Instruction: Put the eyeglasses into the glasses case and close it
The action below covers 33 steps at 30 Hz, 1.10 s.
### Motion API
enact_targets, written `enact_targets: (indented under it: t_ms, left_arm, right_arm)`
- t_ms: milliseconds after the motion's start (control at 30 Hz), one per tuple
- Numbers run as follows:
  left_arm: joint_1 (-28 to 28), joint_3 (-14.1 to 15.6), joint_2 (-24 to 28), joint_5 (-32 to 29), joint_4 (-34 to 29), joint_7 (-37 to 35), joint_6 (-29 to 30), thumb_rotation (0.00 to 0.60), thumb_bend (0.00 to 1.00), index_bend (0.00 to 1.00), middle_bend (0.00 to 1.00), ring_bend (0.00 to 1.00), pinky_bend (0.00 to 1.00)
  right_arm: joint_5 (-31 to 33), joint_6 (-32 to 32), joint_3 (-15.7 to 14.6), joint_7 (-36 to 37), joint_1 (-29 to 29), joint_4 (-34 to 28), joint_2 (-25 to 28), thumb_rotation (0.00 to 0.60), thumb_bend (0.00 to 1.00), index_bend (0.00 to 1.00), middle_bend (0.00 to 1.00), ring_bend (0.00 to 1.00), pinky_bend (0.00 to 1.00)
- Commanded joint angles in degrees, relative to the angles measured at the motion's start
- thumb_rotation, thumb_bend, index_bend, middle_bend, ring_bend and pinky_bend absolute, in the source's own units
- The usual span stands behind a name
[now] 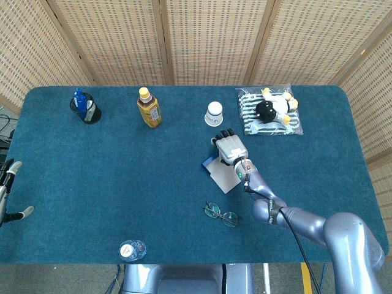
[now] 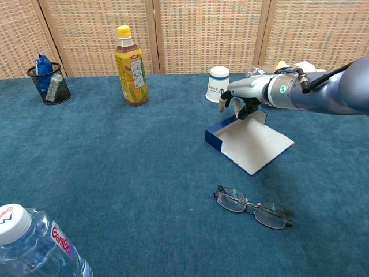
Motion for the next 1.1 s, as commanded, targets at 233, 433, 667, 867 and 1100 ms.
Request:
enact_targets:
  t_ms: [233,433,667,867,1100]
  left_arm:
    - [0.03,0.02,0.11,0.16,-0.06,-0.26,0.24,0.6,0.0,0.0,0.0,0.0,0.0]
    - [0.11,0.35,0.08,0.86,-0.21,-0.11,0.49,0.6,0.0,0.0,0.0,0.0,0.0]
    - [0.18,0.59,0.03,1.5,-0.37,0.11,0.85,0.6,0.0,0.0,0.0,0.0,0.0]
    - [0.36,0.86,-0.05,2.36,-0.8,0.65,1.56,0.6,0.0,0.0,0.0,0.0,0.0]
    - [0.48,1.04,-0.08,2.65,-1.11,1.06,1.88,0.6,0.0,0.0,0.0,0.0,0.0]
  right_arm:
    - [3.89,-1.03,-3.38,-3.49,0.73,2.26,0.14,0.6,1.0,0.22,0.23,0.01,0.03]
    - [8.47,-0.05,-6.88,-8.04,1.03,-2.75,4.67,0.6,1.0,0.23,0.25,0.01,0.03]
    - [16.19,1.37,-11.59,-13.07,2.48,-10.89,10.73,0.6,1.0,0.24,0.27,0.01,0.03]
    - [17.34,3.08,-13.14,-13.18,2.53,-16.46,14.23,0.6,1.0,0.24,0.27,0.01,0.03]
    - [17.54,3.75,-14.16,-12.23,2.71,-20.99,17.13,0.6,1.0,0.24,0.24,0.01,0.03]
